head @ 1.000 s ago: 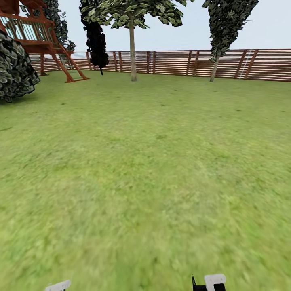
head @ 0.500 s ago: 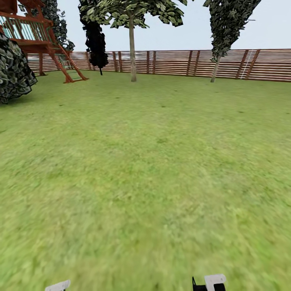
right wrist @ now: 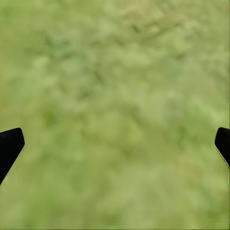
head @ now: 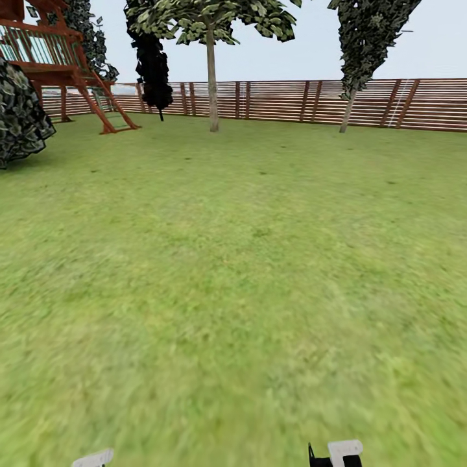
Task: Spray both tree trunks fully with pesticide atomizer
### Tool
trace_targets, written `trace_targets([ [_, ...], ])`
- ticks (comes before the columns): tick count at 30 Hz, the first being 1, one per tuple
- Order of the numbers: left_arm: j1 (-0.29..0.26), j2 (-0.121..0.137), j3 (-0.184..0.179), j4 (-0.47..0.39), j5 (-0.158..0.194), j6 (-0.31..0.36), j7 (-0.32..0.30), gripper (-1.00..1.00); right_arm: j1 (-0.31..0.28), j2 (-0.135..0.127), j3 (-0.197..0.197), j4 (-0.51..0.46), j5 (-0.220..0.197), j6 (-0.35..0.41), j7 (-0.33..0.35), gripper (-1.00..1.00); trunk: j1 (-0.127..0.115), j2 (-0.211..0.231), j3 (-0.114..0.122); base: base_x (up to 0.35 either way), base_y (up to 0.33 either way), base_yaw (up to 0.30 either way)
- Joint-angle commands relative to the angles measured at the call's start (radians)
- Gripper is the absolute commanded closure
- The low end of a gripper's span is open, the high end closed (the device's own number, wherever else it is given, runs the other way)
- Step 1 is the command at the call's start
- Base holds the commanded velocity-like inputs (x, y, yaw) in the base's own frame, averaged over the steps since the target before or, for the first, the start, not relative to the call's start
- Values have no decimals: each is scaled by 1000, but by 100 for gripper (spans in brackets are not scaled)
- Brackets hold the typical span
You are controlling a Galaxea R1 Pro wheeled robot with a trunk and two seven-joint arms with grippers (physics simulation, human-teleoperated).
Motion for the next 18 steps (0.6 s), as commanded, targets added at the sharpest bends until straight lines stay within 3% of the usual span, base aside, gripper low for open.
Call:
trace_targets([
  [1, -1, 0, -8, 0, 7, -3, 2, 100, -1, 0, 9, 0, -8, -2, -3, -100, 0, 0, -1, 339, 0, 0],
  [18, -1, 0, -8, 0, 7, -3, 2, 100, -1, 0, 9, 0, -8, -2, -3, -100, 0, 0, -1, 339, 0, 0],
])
